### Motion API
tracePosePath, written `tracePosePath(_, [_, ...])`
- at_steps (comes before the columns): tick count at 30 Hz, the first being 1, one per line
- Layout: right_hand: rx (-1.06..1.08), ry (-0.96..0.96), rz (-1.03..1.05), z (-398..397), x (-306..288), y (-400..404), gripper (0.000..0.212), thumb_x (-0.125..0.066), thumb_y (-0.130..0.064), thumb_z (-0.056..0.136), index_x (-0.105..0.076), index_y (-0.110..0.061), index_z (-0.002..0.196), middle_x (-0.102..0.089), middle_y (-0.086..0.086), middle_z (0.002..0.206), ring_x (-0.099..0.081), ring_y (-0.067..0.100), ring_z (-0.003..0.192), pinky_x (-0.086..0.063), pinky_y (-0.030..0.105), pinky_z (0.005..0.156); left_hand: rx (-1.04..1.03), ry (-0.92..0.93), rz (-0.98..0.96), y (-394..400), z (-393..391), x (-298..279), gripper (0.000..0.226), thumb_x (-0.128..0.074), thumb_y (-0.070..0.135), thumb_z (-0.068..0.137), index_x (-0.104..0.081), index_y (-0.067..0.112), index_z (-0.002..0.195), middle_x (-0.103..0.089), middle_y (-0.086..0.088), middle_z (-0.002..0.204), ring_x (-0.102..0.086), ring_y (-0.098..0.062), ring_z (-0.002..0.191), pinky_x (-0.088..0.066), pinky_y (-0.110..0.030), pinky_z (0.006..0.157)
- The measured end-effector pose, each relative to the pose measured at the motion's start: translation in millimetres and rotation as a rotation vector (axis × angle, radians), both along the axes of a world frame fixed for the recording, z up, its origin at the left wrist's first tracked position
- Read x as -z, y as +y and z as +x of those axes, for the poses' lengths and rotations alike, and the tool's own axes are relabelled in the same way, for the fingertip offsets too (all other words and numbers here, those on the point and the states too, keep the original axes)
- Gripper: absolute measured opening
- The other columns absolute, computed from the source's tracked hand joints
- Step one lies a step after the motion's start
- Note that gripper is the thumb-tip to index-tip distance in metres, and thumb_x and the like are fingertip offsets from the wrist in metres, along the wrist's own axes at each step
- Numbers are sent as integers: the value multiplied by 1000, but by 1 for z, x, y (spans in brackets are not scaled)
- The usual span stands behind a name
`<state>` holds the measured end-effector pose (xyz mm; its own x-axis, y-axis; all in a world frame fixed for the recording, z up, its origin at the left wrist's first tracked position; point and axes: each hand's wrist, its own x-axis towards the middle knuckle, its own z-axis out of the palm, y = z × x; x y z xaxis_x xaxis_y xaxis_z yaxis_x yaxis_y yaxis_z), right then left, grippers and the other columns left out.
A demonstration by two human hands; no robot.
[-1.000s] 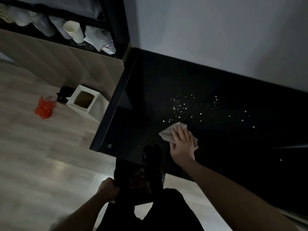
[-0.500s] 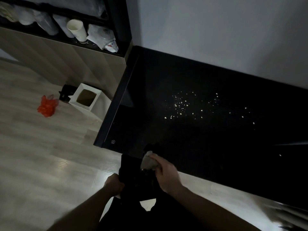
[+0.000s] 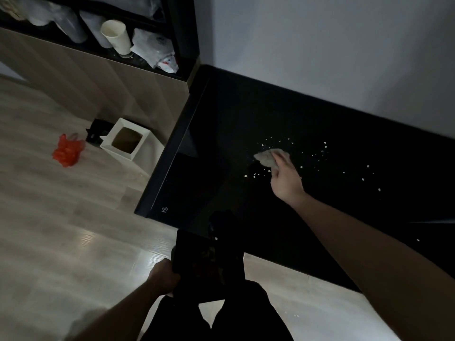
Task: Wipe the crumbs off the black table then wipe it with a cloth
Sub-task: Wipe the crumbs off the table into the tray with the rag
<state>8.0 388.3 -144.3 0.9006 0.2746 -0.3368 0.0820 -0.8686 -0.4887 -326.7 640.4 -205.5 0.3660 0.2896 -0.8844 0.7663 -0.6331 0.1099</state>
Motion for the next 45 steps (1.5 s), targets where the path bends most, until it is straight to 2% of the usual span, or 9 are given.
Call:
tracePosePath(6, [-160, -1, -309, -18, 33, 17, 64, -36, -32, 107, -10, -31, 166, 7, 4, 175, 5, 35, 161, -5, 54, 130, 9, -41, 16, -4, -3, 1, 23, -58, 20, 73, -44, 14, 56, -51, 3, 58, -71, -30, 83, -41, -25, 54])
tracePosePath(12, [-272, -151, -88, -109, 41, 25, 60, -48, -20, 103, -34, -24, 161, -20, 1, 173, -18, 32, 159, -18, 52, 128, 36, -57, -33, -2, -4, -6, 18, -54, 22, 65, -42, 15, 54, -51, 3, 58, -57, -22, 65, -39, -25, 52])
tracePosePath(17, [-381, -71, 90, -202, 37, 33, 65, -52, -7, 85, -56, -23, 147, -45, -6, 161, -43, 24, 149, -24, 39, 124, 62, -71, -17, -1, -2, -8, 25, -57, 20, 71, -39, 16, 53, -50, 1, 61, -68, -29, 81, -44, -27, 61])
tracePosePath(21, [-263, 153, 200, -249, 14, 50, 71, -50, 1, 89, -54, -41, 146, -44, -26, 156, -40, 6, 149, -28, 34, 124, 73, -59, -8, 5, -3, -5, 29, -60, 20, 73, -39, 14, 54, -56, -5, 70, -72, -32, 91, -49, -30, 65])
tracePosePath(25, [-120, 210, 313, -238, -18, 44, 61, -48, -12, 94, -51, -51, 141, -62, -20, 142, -62, 7, 127, -51, 28, 105, 78, -27, -13, 8, 1, -8, 29, -61, 20, 74, -40, 15, 55, -53, 0, 63, -72, -30, 91, -45, -28, 62])
tracePosePath(29, [26, 113, 311, -182, -31, 31, 56, -49, -8, 99, -57, -46, 139, -69, -15, 133, -66, 5, 116, -44, 6, 90, 52, -15, -36, 9, 3, -12, 23, -58, 22, 72, -43, 16, 55, -55, 1, 63, -73, -29, 88, -43, -25, 59])
tracePosePath(32, [92, 21, 278, -123, -33, 20, 54, -49, -8, 100, -57, -38, 144, -72, -2, 126, -70, 19, 106, -44, 15, 81, 21, 16, -33, 11, 1, -10, 18, -57, 23, 71, -47, 16, 58, -60, -1, 66, -73, -28, 86, -45, -25, 58])
tracePosePath(38, [64, -98, 196, -16, -17, 21, 51, -48, -7, 103, -52, -26, 150, -47, -2, 160, -46, 17, 146, -37, 32, 121, -14, 11, 0, 4, 3, -14, 24, -57, 21, 75, -50, 15, 53, -54, 3, 55, -63, -24, 68, -45, -26, 58])
tracePosePath(45, [-178, 70, -311, 9, 13, 45, 62, -46, -28, 105, -21, -41, 161, 3, -4, 174, -6, 35, 160, -23, 57, 124, -48, -13, 17, -2, 3, -11, 24, -57, 22, 75, -51, 13, 54, -56, 2, 58, -57, -19, 60, -41, -24, 53])
